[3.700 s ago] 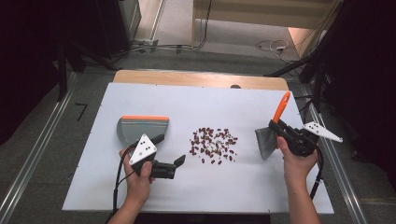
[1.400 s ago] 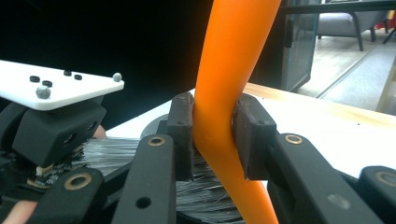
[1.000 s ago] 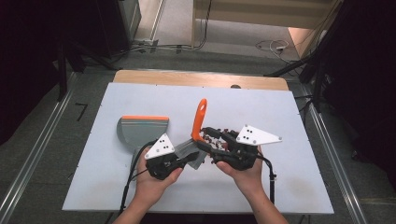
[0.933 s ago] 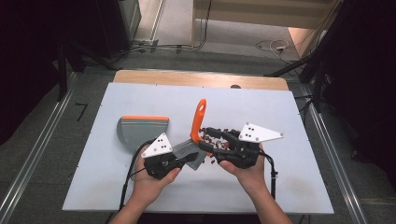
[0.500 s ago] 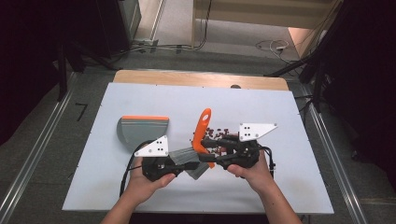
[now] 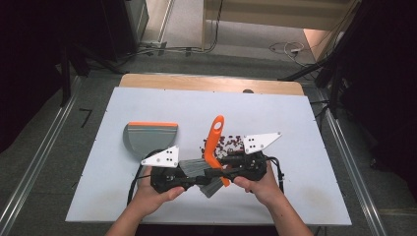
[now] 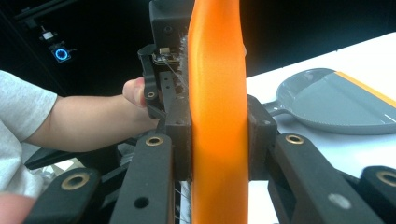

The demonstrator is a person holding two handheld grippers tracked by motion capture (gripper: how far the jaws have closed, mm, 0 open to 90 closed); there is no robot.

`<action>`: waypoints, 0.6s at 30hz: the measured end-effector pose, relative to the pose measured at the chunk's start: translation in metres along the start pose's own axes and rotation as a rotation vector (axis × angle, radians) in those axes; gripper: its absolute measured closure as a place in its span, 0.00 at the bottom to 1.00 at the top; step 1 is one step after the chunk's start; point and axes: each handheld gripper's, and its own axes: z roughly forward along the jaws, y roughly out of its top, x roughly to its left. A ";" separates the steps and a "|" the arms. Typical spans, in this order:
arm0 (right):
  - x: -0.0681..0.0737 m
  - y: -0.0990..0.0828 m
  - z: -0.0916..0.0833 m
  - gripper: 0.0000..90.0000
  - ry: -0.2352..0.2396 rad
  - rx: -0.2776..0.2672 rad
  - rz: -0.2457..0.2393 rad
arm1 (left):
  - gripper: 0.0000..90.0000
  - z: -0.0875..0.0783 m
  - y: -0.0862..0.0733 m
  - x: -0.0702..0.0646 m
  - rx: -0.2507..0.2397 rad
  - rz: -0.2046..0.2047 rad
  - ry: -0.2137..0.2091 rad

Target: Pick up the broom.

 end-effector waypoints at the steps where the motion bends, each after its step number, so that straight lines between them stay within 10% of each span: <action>1: 0.001 0.000 0.000 0.76 -0.002 0.002 -0.002 | 0.94 0.000 0.000 0.000 0.000 0.000 0.000; 13: 0.003 0.003 -0.005 0.76 -0.085 -0.008 0.001 | 0.73 -0.007 -0.002 0.001 -0.026 -0.038 0.028; 18: 0.000 0.004 -0.014 0.76 -0.149 -0.026 0.016 | 0.42 -0.013 -0.004 0.000 -0.013 -0.033 0.172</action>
